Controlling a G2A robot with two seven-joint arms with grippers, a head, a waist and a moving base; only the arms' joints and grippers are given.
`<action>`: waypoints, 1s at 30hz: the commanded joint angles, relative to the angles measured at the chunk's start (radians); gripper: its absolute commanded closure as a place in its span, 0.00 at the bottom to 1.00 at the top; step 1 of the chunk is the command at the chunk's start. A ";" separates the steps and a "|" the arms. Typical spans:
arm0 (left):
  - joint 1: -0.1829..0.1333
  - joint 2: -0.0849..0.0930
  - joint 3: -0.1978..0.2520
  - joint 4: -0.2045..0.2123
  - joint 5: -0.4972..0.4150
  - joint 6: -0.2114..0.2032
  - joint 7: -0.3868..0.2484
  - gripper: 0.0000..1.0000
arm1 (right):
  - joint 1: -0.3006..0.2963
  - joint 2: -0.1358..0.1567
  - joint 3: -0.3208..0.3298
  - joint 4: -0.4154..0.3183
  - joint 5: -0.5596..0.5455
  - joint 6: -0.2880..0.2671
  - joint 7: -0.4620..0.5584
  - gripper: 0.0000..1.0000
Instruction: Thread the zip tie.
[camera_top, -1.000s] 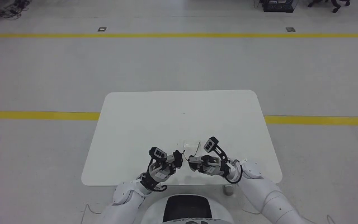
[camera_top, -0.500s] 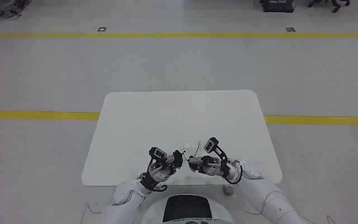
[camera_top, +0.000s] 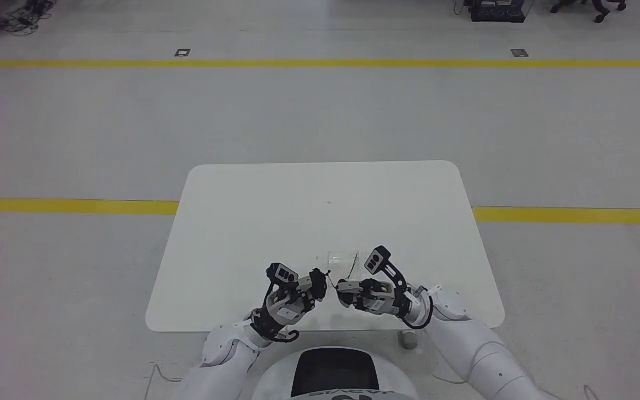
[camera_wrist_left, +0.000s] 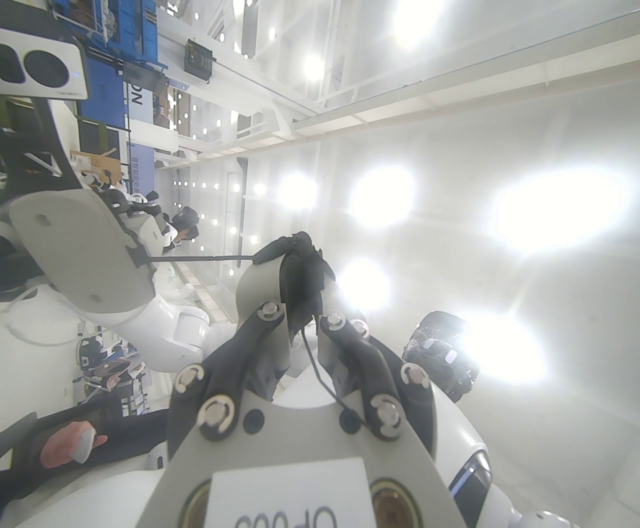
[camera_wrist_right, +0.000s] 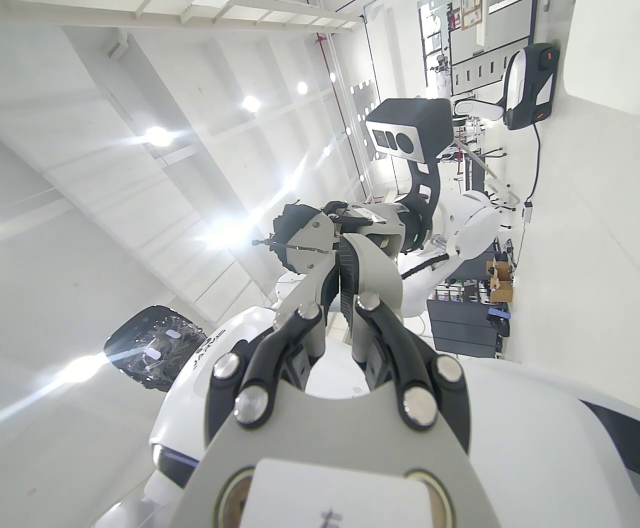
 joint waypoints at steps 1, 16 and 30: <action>0.000 0.000 0.000 0.000 0.000 0.000 0.000 1.00 | 0.000 0.000 0.000 0.001 -0.001 0.000 0.000 1.00; 0.000 0.000 0.000 0.000 0.000 0.000 0.000 1.00 | -0.001 -0.001 0.004 0.006 -0.015 -0.005 -0.007 1.00; 0.000 0.000 0.000 0.000 0.000 0.000 0.000 1.00 | -0.016 0.002 0.014 -0.001 -0.029 -0.011 -0.016 1.00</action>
